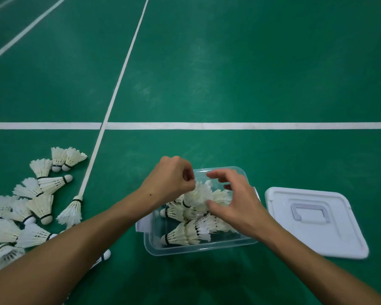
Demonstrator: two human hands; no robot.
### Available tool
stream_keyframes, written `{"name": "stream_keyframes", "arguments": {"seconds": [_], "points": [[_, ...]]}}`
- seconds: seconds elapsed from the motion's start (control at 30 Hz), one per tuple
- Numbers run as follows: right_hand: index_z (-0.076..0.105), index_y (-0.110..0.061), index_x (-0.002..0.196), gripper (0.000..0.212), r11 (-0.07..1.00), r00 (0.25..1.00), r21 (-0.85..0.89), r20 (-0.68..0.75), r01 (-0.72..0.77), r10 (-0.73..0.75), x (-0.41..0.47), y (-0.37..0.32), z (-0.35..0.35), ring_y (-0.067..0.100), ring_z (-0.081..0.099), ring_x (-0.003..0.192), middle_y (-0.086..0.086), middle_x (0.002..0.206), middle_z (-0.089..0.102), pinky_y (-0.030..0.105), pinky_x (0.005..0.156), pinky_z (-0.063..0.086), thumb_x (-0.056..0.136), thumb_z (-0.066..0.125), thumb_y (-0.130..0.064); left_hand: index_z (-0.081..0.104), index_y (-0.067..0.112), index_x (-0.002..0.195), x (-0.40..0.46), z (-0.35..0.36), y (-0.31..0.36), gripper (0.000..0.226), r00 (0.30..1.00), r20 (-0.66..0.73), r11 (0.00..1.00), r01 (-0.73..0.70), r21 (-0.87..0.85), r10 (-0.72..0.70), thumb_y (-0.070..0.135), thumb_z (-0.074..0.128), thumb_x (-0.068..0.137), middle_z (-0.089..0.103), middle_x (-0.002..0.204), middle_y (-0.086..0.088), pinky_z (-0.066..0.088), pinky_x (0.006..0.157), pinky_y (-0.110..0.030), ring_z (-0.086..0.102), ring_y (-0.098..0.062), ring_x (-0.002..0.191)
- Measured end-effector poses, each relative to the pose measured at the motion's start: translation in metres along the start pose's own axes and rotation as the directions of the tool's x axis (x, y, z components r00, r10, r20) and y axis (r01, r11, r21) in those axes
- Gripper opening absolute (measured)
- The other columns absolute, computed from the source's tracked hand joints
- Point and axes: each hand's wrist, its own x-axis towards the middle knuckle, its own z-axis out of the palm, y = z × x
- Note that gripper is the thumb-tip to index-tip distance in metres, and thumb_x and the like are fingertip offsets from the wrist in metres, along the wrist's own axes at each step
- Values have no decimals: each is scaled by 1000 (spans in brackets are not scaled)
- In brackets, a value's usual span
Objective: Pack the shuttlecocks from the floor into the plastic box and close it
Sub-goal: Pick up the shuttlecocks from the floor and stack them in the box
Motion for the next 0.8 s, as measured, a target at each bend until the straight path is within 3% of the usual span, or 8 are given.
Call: {"name": "stream_keyframes", "arguments": {"seconds": [0.07,0.17,0.27,0.37,0.5,0.57,0.7,0.8], "points": [[56,-38,129,55,998,997,-38,67,45,-42,-1,-5,1,2,48,125,-25,122,62,22,102,43,81,82,-30,79,18,84,2,4,6,6,1000,11,1000,2,1,-2,23,77,86,72,72,8,58,60,-26,67,-5,65],[53,-44,124,55,995,994,-85,105,46,-37,0,-5,4,0,49,118,-25,107,70,26,93,46,80,84,-39,79,16,84,4,10,10,9,999,1,999,39,-4,-39,25,79,86,70,69,8,48,53,-21,66,-7,63],[49,-46,126,54,967,995,-238,54,96,-85,-1,-1,4,-1,49,113,-23,104,69,21,82,44,84,82,-42,79,16,84,5,14,11,10,998,7,996,69,-52,-68,26,79,87,69,68,9,38,47,-10,63,-2,60],[55,-41,128,48,925,988,-354,-14,139,-154,-7,0,1,3,52,107,-21,98,67,12,77,38,88,80,-41,80,17,86,2,15,14,14,998,24,991,59,-117,-57,29,76,91,71,68,9,43,44,-10,63,-2,54],[59,-38,127,43,924,980,-363,-112,116,-167,-20,6,-7,5,58,101,-23,95,64,33,77,53,89,78,-37,78,24,92,-3,15,11,23,999,-28,962,10,-272,-19,44,69,97,74,78,11,55,54,-21,69,0,62],[58,-38,131,45,939,972,-338,-195,63,-135,-25,12,-16,3,59,95,-23,94,62,30,74,52,90,78,-37,77,28,96,-6,18,5,20,997,-71,977,-17,-213,2,47,69,96,74,85,18,51,61,-18,66,5,67],[51,-40,135,50,942,956,-333,-287,-37,-64,-25,20,-29,9,63,88,-20,93,63,36,69,53,91,75,-38,69,38,115,-11,30,-5,31,997,-43,997,-67,-26,66,51,76,87,70,112,22,60,76,-33,62,3,71],[50,-39,134,49,925,953,-372,-300,-82,-36,-21,20,-26,11,65,86,-20,91,63,36,66,52,92,75,-38,62,43,128,-12,44,-2,50,992,-8,984,-127,124,129,59,77,83,65,133,21,58,88,-40,65,-5,101]]}}
